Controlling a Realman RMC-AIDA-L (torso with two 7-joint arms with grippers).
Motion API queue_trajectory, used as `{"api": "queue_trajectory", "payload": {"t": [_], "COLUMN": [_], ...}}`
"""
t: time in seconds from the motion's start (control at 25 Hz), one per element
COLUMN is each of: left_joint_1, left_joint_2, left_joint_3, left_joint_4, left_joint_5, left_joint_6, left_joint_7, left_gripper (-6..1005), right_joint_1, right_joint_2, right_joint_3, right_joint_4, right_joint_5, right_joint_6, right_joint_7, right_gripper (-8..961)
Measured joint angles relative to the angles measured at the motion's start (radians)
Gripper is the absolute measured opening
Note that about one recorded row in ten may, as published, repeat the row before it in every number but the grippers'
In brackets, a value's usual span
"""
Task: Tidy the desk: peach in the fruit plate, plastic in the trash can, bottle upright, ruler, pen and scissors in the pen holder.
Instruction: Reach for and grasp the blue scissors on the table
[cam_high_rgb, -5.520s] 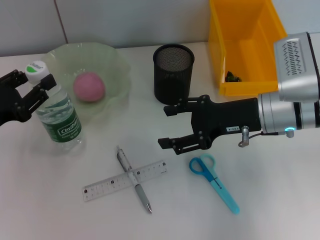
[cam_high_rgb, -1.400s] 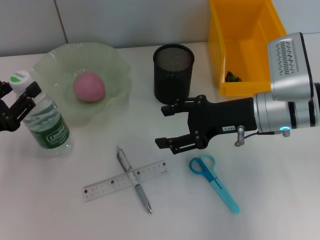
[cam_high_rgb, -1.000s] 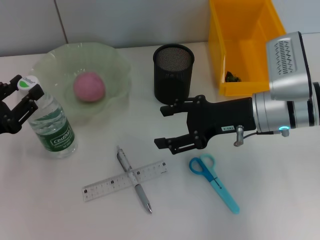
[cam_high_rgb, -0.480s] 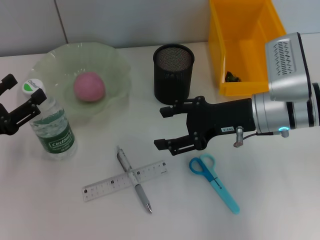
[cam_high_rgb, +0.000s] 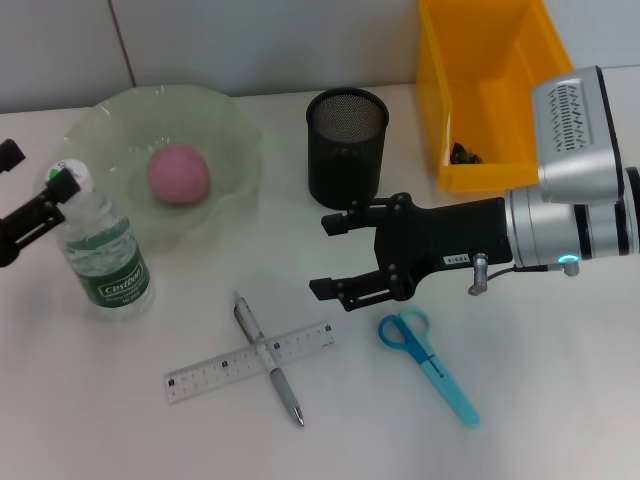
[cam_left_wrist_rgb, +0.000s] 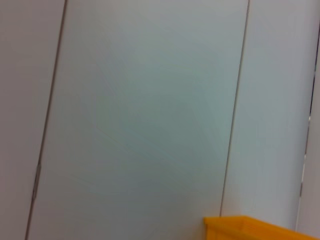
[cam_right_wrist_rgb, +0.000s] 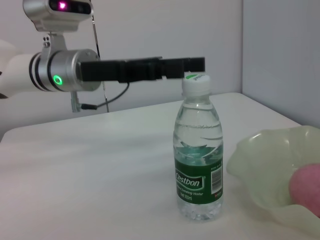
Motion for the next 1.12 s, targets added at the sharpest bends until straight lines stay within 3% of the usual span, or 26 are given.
{"api": "queue_trajectory", "payload": {"t": [0.16,0.44,0.72,1.04,1.12], "left_joint_1": [0.023,0.031,0.024,0.019,-0.017], "left_joint_2": [0.006,0.057,0.054,0.051,0.035], "left_joint_3": [0.003,0.062,0.142,0.223,0.241], "left_joint_4": [0.065,0.233,0.396,0.466,0.504], "left_joint_5": [0.002,0.093,0.18,0.216,0.35], "left_joint_6": [0.051,0.245,0.301,0.32,0.314], "left_joint_7": [-0.096,-0.37,-0.492,-0.528,-0.54], "left_gripper": [867,868,868,867,867], "right_joint_1": [0.0,0.001,0.005,0.006,0.007], "right_joint_2": [0.0,-0.001,-0.002,-0.005,-0.005], "right_joint_3": [0.001,0.009,0.01,0.031,0.037], "right_joint_4": [0.001,-0.002,-0.009,-0.014,-0.014], "right_joint_5": [0.002,0.008,0.009,0.009,0.005], "right_joint_6": [0.0,-0.008,-0.001,0.009,0.011], "right_joint_7": [0.004,0.019,0.039,0.057,0.063], "right_gripper": [829,830,830,830,830]}}
